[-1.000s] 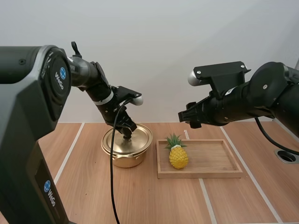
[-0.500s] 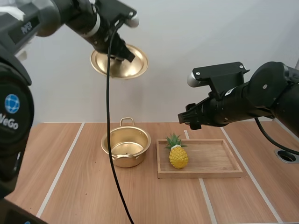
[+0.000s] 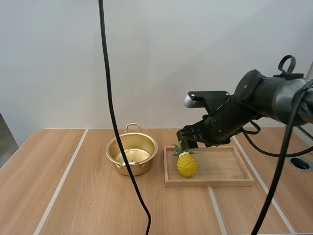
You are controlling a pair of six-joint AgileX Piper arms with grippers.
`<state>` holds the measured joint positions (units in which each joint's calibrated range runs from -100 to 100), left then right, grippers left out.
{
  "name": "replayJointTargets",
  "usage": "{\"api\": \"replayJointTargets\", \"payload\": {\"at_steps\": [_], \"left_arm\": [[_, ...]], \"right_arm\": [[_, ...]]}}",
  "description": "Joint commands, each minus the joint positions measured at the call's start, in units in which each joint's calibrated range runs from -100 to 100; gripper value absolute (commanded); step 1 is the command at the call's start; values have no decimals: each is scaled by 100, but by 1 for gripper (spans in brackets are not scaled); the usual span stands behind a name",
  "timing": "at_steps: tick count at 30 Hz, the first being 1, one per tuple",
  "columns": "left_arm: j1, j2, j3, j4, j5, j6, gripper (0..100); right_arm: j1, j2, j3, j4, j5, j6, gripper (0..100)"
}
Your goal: Open the pot, put the pineapple inside, and close it
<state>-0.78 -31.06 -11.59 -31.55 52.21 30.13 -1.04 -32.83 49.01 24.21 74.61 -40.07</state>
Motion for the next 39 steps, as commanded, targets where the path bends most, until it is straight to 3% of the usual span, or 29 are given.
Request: {"api": "replayJointTargets", "payload": {"at_steps": [1, 11, 17, 22, 37, 38, 39], "left_arm": [[11, -264, -52, -207, -1052, -61, 0], [11, -751, -52, -207, -2826, -214, 0], [11, -791, -52, -207, -2693, -214, 0], [11, -791, -52, -207, -2516, -214, 0], [11, -791, -52, -207, -2418, -214, 0], [11, -791, -52, -207, -2418, -214, 0], [11, -791, -52, -207, -2418, -214, 0]], "right_arm": [[-20, 353, -133, 79, 55, -167, 100], [-20, 1470, -190, 80, -401, -482, 100], [-20, 1993, -190, 120, -401, -725, 100], [11, 2295, -190, 599, -662, -1062, 100], [133, 2864, -190, 342, -2115, -1248, 100], [133, 2864, -190, 342, -2142, -1248, 98], [133, 2864, -190, 342, -2185, -1248, 82]]}}
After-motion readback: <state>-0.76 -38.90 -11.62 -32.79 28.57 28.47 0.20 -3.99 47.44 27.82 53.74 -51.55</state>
